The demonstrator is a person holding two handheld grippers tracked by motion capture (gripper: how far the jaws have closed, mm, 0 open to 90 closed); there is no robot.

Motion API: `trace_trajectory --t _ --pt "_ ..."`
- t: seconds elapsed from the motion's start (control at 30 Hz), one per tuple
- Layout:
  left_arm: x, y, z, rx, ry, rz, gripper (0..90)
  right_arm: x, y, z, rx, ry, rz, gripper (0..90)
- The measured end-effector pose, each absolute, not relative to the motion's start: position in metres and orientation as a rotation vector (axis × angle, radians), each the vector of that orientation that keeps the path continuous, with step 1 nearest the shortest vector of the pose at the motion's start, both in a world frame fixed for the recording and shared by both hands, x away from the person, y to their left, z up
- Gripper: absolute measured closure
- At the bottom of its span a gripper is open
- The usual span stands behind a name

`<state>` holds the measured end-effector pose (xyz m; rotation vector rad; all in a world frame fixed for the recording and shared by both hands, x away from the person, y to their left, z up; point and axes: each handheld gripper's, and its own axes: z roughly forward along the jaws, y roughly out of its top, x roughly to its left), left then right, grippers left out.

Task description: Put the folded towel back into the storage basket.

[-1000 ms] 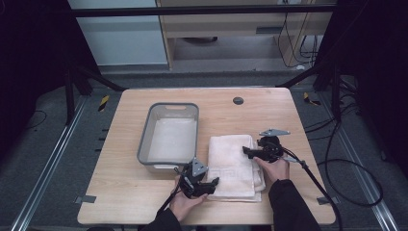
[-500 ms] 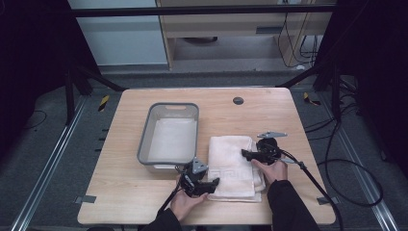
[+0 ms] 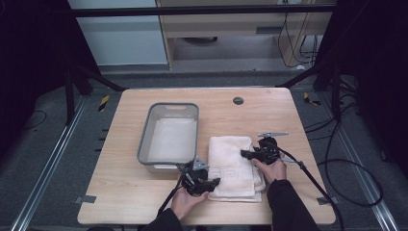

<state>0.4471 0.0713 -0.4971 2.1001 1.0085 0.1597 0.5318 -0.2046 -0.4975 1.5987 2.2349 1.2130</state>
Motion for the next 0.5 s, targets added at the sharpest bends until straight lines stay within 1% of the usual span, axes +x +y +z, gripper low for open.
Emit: trace_trajectory --t 0.03,0.07,0.23,0.37,0.5 --pt "0.4471 0.0713 -0.4971 2.1 1.009 0.16 53.9 0.5318 -0.2046 -0.4975 1.599 2.235 1.213 50.0" --pt "0.4478 0.0709 -0.4968 2.102 1.005 0.14 55.4 0.5316 -0.2042 -0.4968 1.612 2.241 1.228 53.7" --pt "0.4468 0.07 -0.4962 2.094 1.006 0.124 62.2 0.5308 -0.2036 -0.4951 1.621 2.243 1.24 61.5" --pt "0.4464 0.0706 -0.496 2.087 1.001 0.116 67.6 0.5307 -0.2034 -0.4938 1.624 2.241 1.251 64.7" --pt "0.4464 0.072 -0.4958 2.074 1.004 0.107 72.8 0.5301 -0.2026 -0.4922 1.621 2.24 1.255 65.7"
